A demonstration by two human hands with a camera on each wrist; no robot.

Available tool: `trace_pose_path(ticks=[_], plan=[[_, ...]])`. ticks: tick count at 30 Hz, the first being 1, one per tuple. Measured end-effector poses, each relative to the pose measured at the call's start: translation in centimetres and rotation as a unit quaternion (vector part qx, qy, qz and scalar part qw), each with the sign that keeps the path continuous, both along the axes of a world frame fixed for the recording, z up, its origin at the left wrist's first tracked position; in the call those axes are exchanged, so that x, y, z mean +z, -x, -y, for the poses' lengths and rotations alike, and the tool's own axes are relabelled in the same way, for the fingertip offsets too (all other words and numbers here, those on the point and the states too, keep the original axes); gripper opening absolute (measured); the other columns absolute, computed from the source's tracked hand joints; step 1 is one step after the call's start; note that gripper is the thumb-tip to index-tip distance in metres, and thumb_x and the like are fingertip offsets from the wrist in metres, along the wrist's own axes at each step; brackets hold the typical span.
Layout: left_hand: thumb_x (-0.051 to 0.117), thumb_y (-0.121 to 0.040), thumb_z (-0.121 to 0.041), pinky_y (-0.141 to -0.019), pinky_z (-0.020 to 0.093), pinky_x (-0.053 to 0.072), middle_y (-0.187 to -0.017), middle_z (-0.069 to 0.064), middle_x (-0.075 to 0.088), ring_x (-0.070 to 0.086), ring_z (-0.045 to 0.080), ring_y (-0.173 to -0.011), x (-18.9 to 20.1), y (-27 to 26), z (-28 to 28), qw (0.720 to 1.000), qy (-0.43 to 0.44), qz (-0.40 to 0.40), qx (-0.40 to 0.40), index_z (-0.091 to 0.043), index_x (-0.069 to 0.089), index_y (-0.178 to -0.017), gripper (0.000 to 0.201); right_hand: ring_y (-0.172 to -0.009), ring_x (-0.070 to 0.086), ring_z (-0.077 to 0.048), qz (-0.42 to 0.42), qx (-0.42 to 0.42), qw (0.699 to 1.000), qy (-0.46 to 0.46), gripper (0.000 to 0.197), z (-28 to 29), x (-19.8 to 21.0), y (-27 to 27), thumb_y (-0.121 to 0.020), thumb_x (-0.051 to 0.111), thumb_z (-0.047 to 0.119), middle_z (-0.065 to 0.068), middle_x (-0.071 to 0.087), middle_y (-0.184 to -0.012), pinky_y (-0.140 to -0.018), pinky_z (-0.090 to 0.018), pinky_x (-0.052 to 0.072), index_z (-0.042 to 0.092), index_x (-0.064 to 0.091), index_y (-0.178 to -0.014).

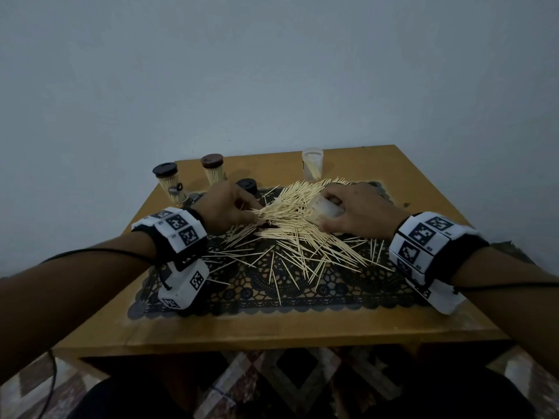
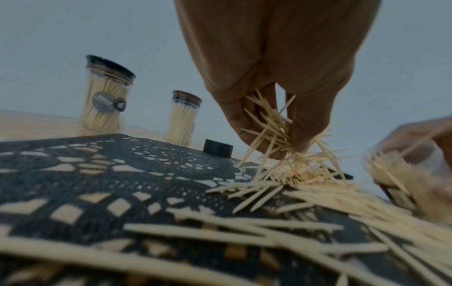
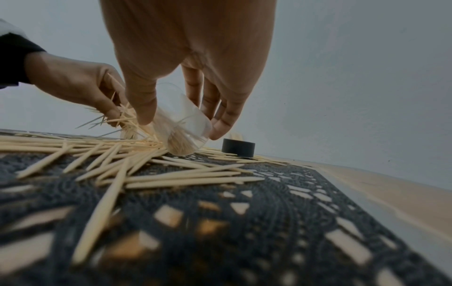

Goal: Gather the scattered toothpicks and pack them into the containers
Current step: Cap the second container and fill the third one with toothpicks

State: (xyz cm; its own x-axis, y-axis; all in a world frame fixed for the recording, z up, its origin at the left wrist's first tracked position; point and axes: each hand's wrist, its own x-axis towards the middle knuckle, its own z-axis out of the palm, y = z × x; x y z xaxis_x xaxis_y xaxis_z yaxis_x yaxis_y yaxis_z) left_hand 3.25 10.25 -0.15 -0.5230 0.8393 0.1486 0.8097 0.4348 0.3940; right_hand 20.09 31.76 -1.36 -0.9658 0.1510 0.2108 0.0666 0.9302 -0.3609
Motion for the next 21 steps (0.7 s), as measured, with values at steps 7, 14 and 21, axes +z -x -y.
trace_pose_path(ticks=[7, 14, 21], plan=[[0.077, -0.076, -0.030, -0.061, 0.038, 0.049, -0.080, 0.008, 0.073, 0.062, 0.030, -0.070, 1.5, 0.0, 0.0, 0.996, -0.027, 0.090, -0.012, -0.022, 0.078, -0.091, 0.017, -0.086, 0.059, -0.018, -0.002, 0.002, 1.000, -0.009, 0.046, -0.2, -0.7, 0.5, -0.075, 0.080, 0.041, 0.003, 0.063, -0.099, -0.070, -0.027, 0.041, 0.017, 0.061, -0.109], [0.079, -0.077, -0.021, -0.054, 0.011, 0.036, -0.063, -0.014, 0.061, 0.051, -0.002, -0.052, 1.3, -2.5, -2.6, 0.998, -0.026, 0.044, -0.042, -0.020, 0.076, -0.094, 0.017, -0.081, 0.056, -0.014, -0.011, 0.025, 1.000, -0.008, 0.044, -0.2, -0.7, 0.6, -0.075, 0.081, 0.040, 0.004, 0.062, -0.097, -0.066, -0.023, 0.037, 0.017, 0.062, -0.107], [0.072, -0.084, -0.025, -0.058, -0.002, 0.031, -0.090, -0.008, 0.069, 0.052, -0.003, -0.070, 2.7, -4.6, -5.2, 0.990, 0.058, -0.093, -0.092, -0.019, 0.072, -0.108, 0.025, -0.082, 0.058, -0.019, -0.011, 0.027, 0.999, -0.017, 0.047, -0.2, -0.6, 0.5, -0.074, 0.081, 0.039, -0.001, 0.065, -0.095, -0.069, -0.031, 0.044, 0.011, 0.062, -0.107]])
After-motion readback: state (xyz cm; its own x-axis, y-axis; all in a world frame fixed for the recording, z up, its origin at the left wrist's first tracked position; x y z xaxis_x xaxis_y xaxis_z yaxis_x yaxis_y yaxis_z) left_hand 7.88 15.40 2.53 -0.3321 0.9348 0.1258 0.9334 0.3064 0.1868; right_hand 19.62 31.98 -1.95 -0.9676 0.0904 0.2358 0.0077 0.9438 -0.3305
